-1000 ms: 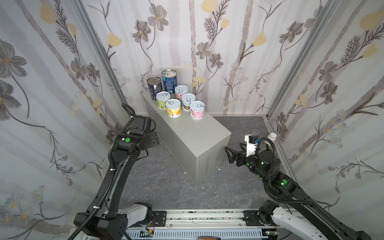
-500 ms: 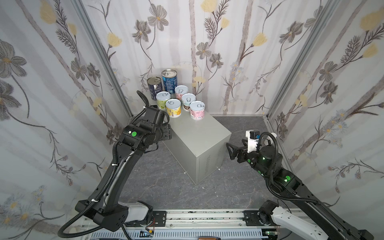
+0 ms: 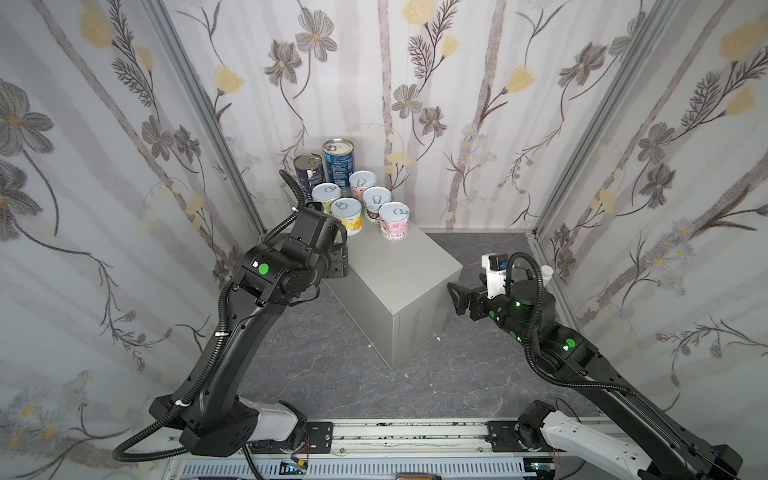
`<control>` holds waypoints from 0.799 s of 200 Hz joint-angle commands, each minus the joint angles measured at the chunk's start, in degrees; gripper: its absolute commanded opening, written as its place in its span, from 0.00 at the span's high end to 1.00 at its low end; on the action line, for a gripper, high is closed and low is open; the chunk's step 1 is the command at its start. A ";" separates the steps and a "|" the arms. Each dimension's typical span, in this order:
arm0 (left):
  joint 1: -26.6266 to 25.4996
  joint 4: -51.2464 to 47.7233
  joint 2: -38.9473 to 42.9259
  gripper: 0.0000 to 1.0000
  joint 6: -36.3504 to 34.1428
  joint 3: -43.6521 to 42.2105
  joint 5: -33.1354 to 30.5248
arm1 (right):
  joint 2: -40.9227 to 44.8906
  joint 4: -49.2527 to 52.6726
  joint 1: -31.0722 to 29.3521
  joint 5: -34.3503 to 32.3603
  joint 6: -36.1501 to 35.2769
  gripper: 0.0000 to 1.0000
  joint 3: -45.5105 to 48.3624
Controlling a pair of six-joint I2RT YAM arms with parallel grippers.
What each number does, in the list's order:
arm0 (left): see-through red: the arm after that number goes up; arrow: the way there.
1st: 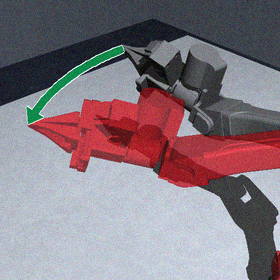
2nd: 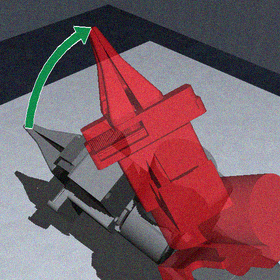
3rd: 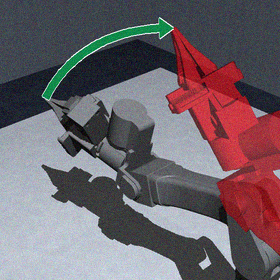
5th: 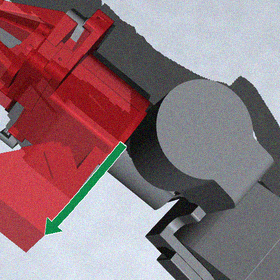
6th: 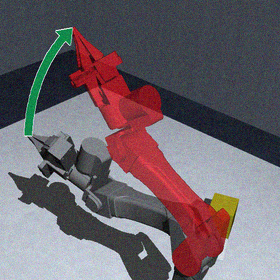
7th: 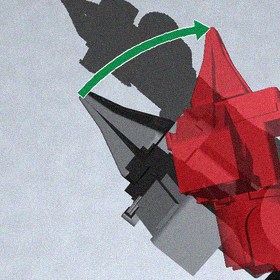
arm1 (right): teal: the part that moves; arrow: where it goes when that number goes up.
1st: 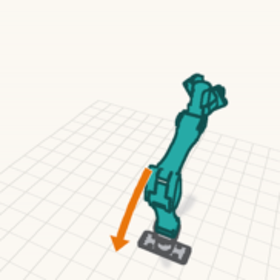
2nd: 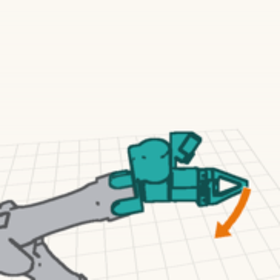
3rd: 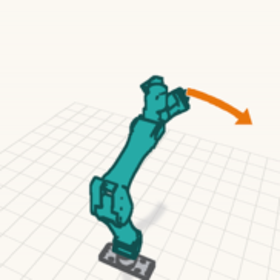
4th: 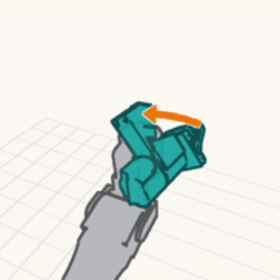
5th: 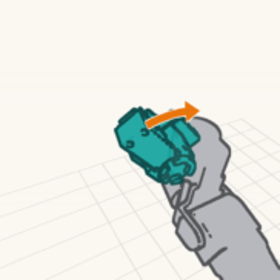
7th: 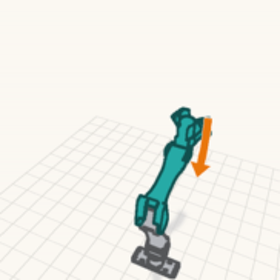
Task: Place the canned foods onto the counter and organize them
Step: 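Lower the teal can onto the cabinet top in front of the yellow can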
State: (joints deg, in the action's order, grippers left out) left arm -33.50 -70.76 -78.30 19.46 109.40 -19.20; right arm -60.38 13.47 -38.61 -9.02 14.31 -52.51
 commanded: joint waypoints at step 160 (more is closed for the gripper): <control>-3.79 3.35 -11.71 0.48 -1.89 11.33 0.58 | -0.84 -3.18 -0.07 -0.29 -0.24 0.00 -0.74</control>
State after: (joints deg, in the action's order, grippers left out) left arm -37.30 -70.11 -88.73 18.00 119.33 -18.35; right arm -62.15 13.19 -38.61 -8.71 14.11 -53.74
